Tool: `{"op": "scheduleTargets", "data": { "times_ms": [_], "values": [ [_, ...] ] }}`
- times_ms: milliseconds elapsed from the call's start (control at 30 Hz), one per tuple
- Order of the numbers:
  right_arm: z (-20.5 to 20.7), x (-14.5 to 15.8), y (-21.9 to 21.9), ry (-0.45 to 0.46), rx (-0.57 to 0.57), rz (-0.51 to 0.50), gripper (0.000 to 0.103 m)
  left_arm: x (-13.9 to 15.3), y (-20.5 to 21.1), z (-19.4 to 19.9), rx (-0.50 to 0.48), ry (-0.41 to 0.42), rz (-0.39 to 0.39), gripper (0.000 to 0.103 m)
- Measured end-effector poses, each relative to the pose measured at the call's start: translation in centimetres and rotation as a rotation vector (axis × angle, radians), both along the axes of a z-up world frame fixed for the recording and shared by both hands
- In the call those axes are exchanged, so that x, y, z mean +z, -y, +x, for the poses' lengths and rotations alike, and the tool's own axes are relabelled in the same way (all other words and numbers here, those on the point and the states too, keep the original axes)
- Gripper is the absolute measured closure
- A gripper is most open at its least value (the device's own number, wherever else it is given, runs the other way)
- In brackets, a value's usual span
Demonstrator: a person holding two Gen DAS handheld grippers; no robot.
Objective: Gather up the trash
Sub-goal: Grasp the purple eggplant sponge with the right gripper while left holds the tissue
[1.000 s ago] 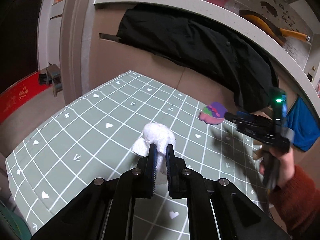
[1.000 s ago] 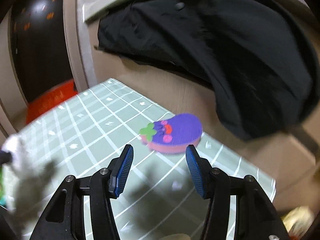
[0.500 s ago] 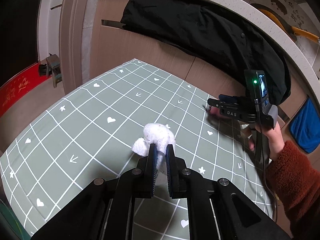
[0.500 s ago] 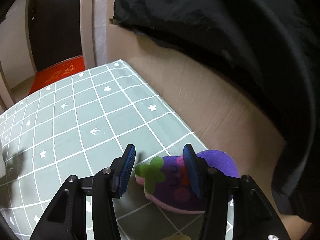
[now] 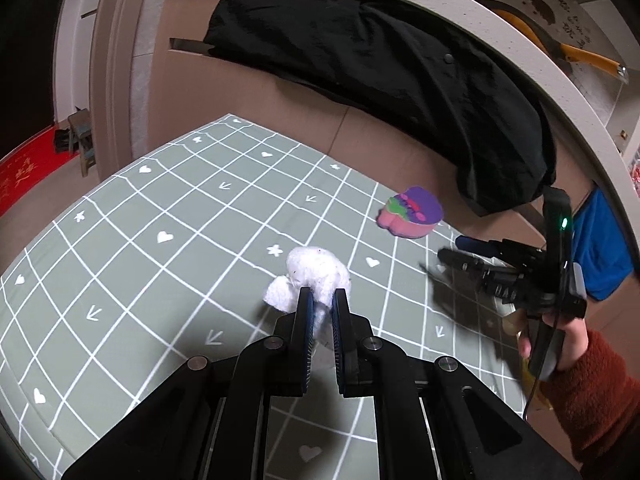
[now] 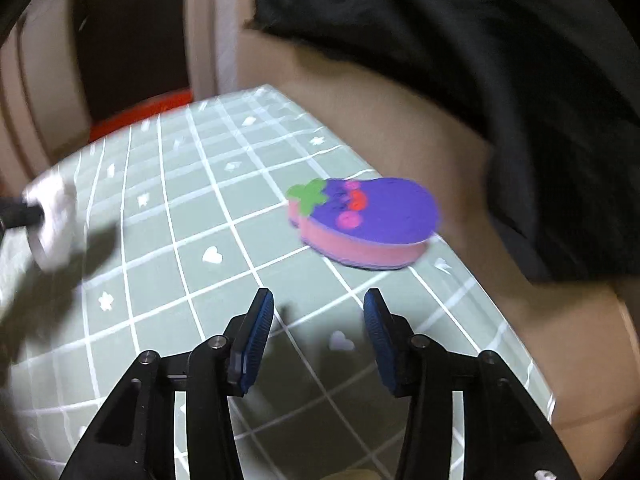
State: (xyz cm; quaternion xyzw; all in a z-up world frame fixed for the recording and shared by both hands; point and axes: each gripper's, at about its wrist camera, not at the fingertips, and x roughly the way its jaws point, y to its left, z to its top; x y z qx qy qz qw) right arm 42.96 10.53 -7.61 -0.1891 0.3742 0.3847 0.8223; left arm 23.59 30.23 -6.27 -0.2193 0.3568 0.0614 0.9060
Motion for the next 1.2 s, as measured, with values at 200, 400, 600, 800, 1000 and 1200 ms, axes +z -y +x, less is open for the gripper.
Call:
{"op": "scheduleTargets", "data": {
  "times_ms": [200, 400, 600, 800, 1000, 1200],
  "values": [
    [4.6, 0.2, 0.9, -0.198, -0.297, 0.275, 0.055, 0.3, -0.5, -0.2, 0.011, 0.005, -0.008, 0.094],
    [6.8, -1.4, -1.3, -0.137, -0.456, 0.219, 0.053, 0.3, -1.9, -0.7, 0.035, 0.016, -0.012, 0.094],
    [8.5, -2.3, -1.3, -0.148, -0.459, 0.242, 0.039, -0.5, -3.4, -0.6, 0.055, 0.004, -0.025, 0.094],
    [9.9, -2.6, -3.4, -0.157, -0.352, 0.211, 0.035, -1.3, -3.9, -0.1, 0.064, -0.012, -0.036, 0.094],
    [5.7, -2.1, -4.4, -0.187, -0.093, 0.136, 0.037, -1.4, -3.4, 0.3, 0.055, -0.010, -0.036, 0.094],
    [-1.0, -1.8, -1.4, -0.300, 0.130, 0.093, 0.038, -0.9, -2.3, -0.4, 0.037, -0.002, -0.033, 0.094]
  ]
}}
